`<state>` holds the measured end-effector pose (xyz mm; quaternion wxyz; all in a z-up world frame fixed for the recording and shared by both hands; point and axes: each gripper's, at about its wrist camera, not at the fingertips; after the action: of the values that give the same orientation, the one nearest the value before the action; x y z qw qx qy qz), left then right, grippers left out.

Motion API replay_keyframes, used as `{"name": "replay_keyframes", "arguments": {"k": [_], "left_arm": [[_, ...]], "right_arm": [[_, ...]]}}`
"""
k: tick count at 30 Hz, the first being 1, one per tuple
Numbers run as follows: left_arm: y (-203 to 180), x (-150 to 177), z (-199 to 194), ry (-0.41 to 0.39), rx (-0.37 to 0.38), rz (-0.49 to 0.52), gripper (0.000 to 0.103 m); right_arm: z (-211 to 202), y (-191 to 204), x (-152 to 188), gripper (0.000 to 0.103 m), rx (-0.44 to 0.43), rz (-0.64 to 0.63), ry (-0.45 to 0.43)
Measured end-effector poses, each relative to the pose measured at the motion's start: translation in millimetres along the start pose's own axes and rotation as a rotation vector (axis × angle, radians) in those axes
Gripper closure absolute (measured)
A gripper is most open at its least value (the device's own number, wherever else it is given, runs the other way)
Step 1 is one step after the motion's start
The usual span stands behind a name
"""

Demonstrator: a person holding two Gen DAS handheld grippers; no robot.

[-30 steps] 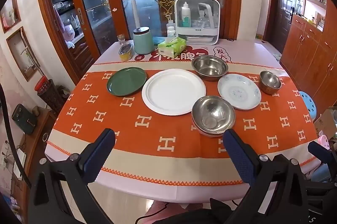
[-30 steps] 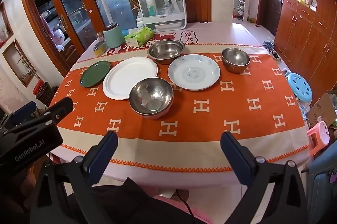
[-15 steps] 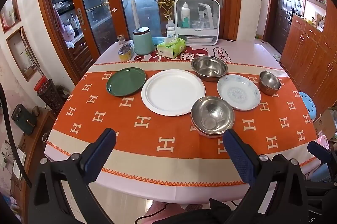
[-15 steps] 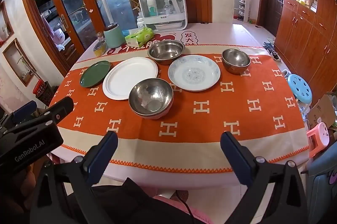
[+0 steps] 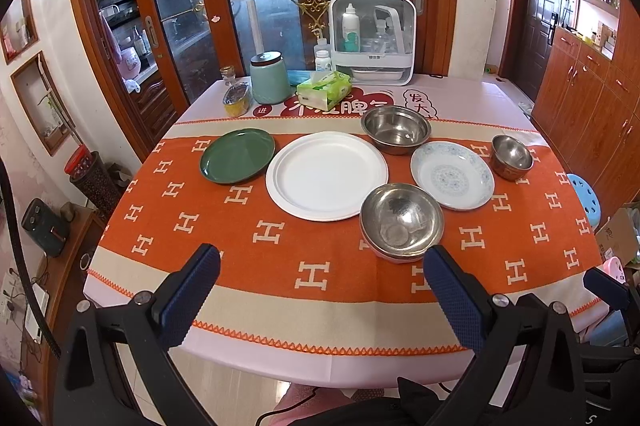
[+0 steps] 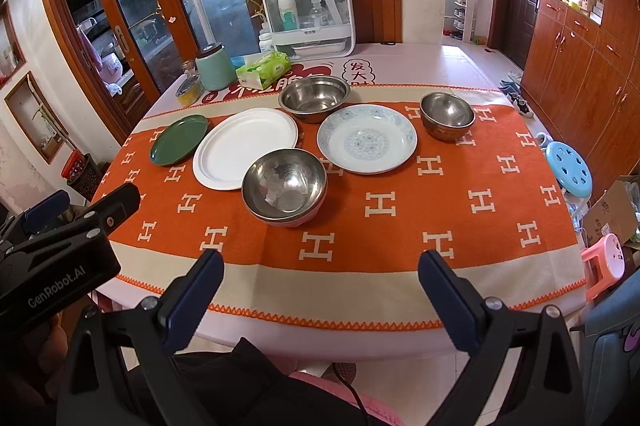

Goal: Organize plates and bowls

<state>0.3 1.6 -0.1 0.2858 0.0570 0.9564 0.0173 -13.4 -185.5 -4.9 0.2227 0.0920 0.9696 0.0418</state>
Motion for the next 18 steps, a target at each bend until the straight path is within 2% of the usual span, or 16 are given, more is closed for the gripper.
{"name": "replay_keyframes", "arguments": {"k": [18], "left_arm": [[-0.2,-0.1,0.1,0.001,-0.002,0.001,0.001]], "right_arm": [[-0.7,-1.8,-1.3,0.005,0.003,-0.001,-0.001]]}}
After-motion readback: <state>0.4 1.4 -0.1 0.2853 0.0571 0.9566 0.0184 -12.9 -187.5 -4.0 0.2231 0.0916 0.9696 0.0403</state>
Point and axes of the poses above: each gripper's, at about its wrist camera, not at the fingertips, and z roughly the way its jaws point, y to its left, x to its underside, and after that the axes turned 10 degrees about y, right-handed
